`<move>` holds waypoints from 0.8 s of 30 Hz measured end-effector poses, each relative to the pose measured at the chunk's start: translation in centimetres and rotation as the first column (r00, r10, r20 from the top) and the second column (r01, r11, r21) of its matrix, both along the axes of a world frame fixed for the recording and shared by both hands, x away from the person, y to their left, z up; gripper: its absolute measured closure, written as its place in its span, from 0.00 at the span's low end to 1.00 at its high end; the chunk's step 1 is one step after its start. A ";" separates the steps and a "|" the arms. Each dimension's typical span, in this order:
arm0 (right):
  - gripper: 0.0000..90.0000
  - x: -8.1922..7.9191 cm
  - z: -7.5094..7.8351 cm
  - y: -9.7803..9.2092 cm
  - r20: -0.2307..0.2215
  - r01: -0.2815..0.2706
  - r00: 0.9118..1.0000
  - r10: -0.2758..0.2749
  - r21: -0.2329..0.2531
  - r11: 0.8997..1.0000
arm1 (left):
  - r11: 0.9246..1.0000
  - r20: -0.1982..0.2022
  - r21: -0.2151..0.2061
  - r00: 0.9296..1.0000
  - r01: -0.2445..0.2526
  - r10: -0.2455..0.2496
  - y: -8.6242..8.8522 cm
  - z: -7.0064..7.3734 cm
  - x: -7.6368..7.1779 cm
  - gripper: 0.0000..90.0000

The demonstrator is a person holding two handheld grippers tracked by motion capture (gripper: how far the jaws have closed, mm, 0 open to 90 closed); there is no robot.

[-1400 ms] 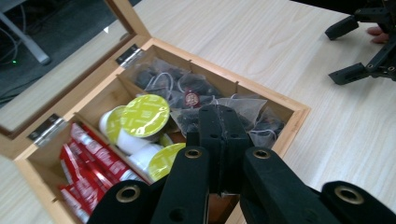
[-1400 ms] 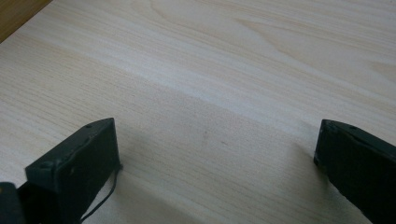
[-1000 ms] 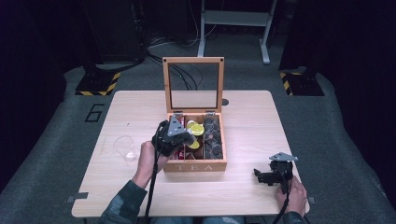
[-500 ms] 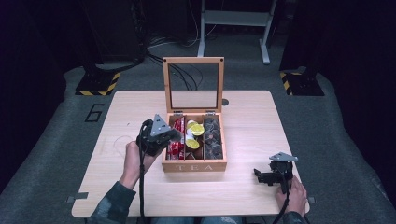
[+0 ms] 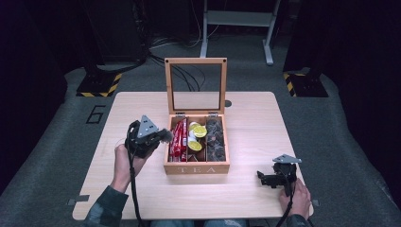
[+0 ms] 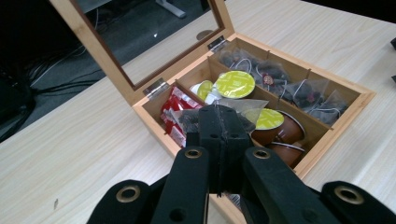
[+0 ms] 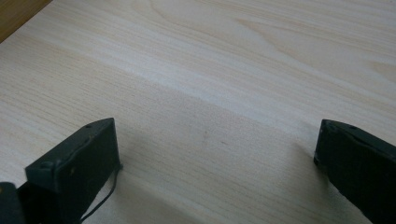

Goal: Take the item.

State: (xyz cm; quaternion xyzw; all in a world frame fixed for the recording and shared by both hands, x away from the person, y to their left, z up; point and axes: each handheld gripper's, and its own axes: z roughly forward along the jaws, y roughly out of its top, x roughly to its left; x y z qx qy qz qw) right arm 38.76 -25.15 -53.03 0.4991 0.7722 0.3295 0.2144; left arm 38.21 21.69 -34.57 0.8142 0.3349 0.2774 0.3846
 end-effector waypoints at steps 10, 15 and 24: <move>0.00 0.0 0.0 0.0 0.001 0.000 1.000 0.000 0.001 1.000 | 0.999 0.000 -0.011 0.999 -0.043 0.043 1.9 -0.2 -0.2 1.00; 0.00 0.0 0.0 0.0 0.000 0.001 1.000 -0.001 0.000 1.000 | 0.998 0.005 -0.020 0.998 -0.062 0.062 2.9 -0.2 -0.2 1.00; 0.00 0.0 0.0 0.0 0.000 0.000 1.000 0.000 0.000 1.000 | 0.995 0.010 -0.028 0.995 -0.099 0.099 4.3 -0.3 -0.4 1.00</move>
